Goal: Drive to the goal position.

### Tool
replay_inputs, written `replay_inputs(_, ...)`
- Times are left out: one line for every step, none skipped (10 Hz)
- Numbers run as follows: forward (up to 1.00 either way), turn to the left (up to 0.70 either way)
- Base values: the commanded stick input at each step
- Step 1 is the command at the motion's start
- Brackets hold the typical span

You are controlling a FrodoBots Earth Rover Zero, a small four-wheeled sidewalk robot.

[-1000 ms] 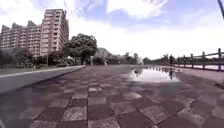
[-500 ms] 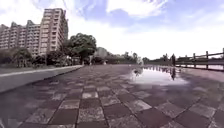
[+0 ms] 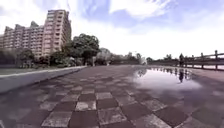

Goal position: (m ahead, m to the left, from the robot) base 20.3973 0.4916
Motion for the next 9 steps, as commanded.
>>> replay_inputs(1.0,0.0)
replay_inputs(1.0,0.0)
replay_inputs(1.0,0.0)
replay_inputs(1.0,0.0)
replay_inputs(1.0,0.0)
replay_inputs(1.0,0.0)
replay_inputs(1.0,0.0)
replay_inputs(1.0,0.0)
replay_inputs(1.0,0.0)
